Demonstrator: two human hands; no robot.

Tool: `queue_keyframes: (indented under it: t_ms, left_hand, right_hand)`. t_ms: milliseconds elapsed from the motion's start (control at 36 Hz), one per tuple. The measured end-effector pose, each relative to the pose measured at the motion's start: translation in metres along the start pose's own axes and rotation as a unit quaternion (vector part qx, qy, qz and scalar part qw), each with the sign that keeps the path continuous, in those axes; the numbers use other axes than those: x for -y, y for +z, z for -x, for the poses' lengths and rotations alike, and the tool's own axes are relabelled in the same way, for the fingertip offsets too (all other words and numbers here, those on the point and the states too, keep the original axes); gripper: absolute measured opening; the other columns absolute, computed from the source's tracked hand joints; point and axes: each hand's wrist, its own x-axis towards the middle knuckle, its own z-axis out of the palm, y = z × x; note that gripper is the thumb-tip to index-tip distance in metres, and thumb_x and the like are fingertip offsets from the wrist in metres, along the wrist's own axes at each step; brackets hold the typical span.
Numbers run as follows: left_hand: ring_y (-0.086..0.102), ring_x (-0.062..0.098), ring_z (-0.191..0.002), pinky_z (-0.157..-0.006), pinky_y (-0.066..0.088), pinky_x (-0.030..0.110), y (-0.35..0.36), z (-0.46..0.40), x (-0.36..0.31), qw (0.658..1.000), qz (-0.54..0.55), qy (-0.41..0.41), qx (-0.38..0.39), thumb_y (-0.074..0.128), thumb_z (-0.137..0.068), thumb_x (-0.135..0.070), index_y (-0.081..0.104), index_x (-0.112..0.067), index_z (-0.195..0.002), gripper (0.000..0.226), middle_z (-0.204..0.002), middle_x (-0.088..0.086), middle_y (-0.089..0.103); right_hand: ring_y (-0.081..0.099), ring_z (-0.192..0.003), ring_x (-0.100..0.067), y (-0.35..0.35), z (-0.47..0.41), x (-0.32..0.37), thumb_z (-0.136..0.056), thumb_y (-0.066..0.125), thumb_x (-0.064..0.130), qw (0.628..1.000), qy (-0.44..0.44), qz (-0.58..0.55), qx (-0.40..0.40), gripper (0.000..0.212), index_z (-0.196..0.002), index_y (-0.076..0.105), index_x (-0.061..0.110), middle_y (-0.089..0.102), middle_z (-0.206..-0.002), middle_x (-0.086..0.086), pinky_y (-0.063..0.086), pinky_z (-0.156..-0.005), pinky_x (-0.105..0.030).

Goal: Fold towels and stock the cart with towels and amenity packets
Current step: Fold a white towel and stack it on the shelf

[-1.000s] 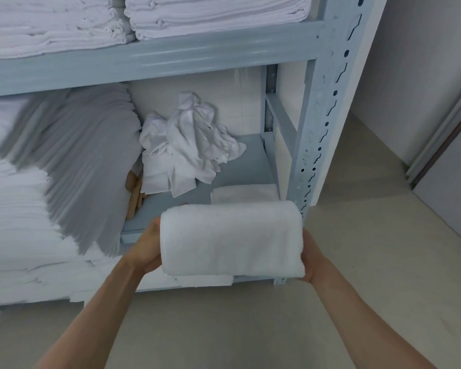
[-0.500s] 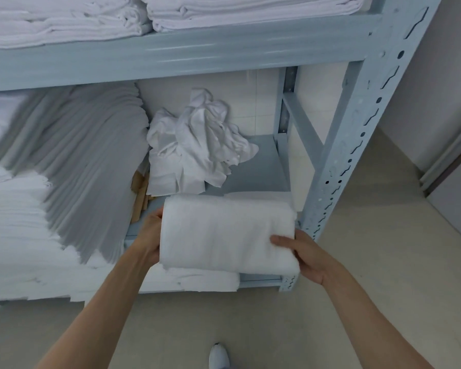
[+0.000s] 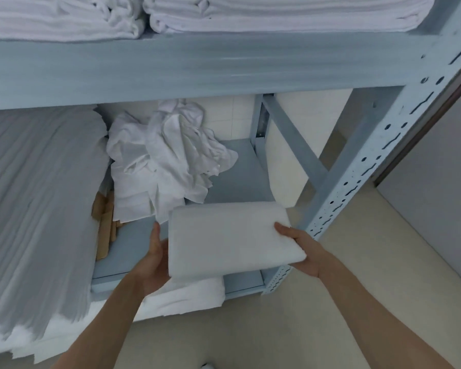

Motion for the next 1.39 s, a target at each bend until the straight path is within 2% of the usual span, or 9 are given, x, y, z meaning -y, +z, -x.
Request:
queue_keyframes:
  t_ms: [250,417,528,694,806,1028,1167,1306,1389]
  left_hand:
    - [0.068,0.024,-0.112,-0.087,0.058,0.039,0.014,-0.068,-0.006,0.996,-0.082,-0.026,-0.011,0.085,-0.074,-0.039,0.056,-0.020,-0.134,0.068,-0.126,0.005,0.069]
    - [0.067,0.026,-0.111,-0.090,0.056,0.040,0.044,-0.117,-0.016,0.993,-0.079,0.044,-0.075,0.073,-0.087,-0.015,0.055,-0.017,-0.131,0.048,-0.124,0.005,0.069]
    - [0.066,0.025,-0.108,-0.083,0.056,0.034,0.055,-0.141,-0.011,0.990,-0.082,0.041,-0.104,0.070,-0.090,-0.009,0.054,-0.012,-0.133,0.046,-0.125,0.008,0.068]
    - [0.060,0.035,-0.118,-0.104,0.047,0.051,0.058,-0.172,0.017,0.981,-0.077,-0.001,-0.175,0.069,-0.089,-0.002,0.054,-0.005,-0.133,0.047,-0.129,0.014,0.064]
    - [0.065,0.029,-0.104,-0.092,0.052,0.043,0.052,-0.184,0.031,0.970,-0.060,0.005,-0.234,0.071,-0.087,-0.002,0.059,-0.009,-0.125,0.041,-0.125,0.014,0.066]
    - [0.061,0.025,-0.104,-0.084,0.050,0.034,0.065,-0.197,0.035,0.915,-0.188,0.064,-0.352,0.078,-0.083,-0.011,0.056,-0.012,-0.135,0.056,-0.122,0.003,0.064]
    - [0.062,0.014,-0.093,-0.069,0.048,0.024,0.067,-0.197,0.033,0.898,-0.193,0.126,-0.376,0.076,-0.085,-0.014,0.053,-0.021,-0.137,0.058,-0.115,-0.001,0.063]
    - [0.054,0.032,-0.119,-0.092,0.047,0.039,0.066,-0.203,0.037,0.871,-0.274,0.056,-0.403,0.076,-0.086,-0.020,0.045,-0.011,-0.145,0.068,-0.131,0.011,0.058]
    - [0.036,0.037,-0.133,-0.111,0.033,0.049,0.072,-0.202,0.032,0.790,-0.424,0.070,-0.438,0.082,-0.080,-0.021,0.038,-0.005,-0.149,0.083,-0.144,0.018,0.042]
  right_hand:
    - [0.067,-0.112,-0.031,-0.021,-0.028,0.022,-0.088,0.070,0.020,0.979,-0.027,0.163,-0.116,0.044,-0.129,0.060,0.007,0.071,-0.121,-0.010,0.055,-0.091,-0.040]
    - [0.057,-0.118,-0.037,-0.035,-0.061,0.045,-0.080,0.073,0.009,0.950,-0.061,0.207,-0.227,0.064,-0.138,0.047,0.007,0.061,-0.130,-0.016,0.046,-0.104,-0.050]
    - [0.054,-0.108,-0.027,-0.046,-0.086,0.047,-0.090,0.067,0.010,0.898,-0.088,0.328,-0.280,0.063,-0.145,0.038,0.007,0.056,-0.128,-0.010,0.044,-0.088,-0.034]
    - [0.053,-0.113,-0.028,-0.068,-0.114,0.029,-0.095,0.062,0.020,0.861,-0.082,0.408,-0.293,0.063,-0.150,0.030,0.013,0.052,-0.138,-0.011,0.044,-0.091,-0.033]
    - [0.053,-0.119,-0.033,-0.073,-0.131,0.021,-0.097,0.058,0.019,0.850,-0.093,0.428,-0.293,0.062,-0.151,0.028,0.016,0.054,-0.136,-0.011,0.044,-0.094,-0.034]
    - [0.046,-0.122,-0.028,-0.065,-0.149,0.025,-0.101,0.052,0.026,0.662,-0.055,0.685,-0.300,0.058,-0.145,0.025,0.001,0.043,-0.135,-0.014,0.051,-0.083,-0.039]
    - [0.047,-0.117,-0.026,-0.068,-0.154,0.029,-0.099,0.057,0.017,0.684,-0.126,0.646,-0.315,0.056,-0.146,0.029,0.006,0.042,-0.134,-0.012,0.051,-0.082,-0.035]
    - [0.043,-0.124,-0.029,-0.066,-0.157,0.022,-0.101,0.051,0.021,0.614,-0.107,0.721,-0.303,0.063,-0.151,0.018,0.003,0.038,-0.142,-0.015,0.048,-0.094,-0.036]
    - [0.026,-0.143,-0.036,-0.058,-0.160,0.025,-0.095,0.054,0.014,0.522,-0.142,0.789,-0.292,0.075,-0.155,0.009,0.003,0.020,-0.158,-0.018,0.027,-0.115,-0.047]
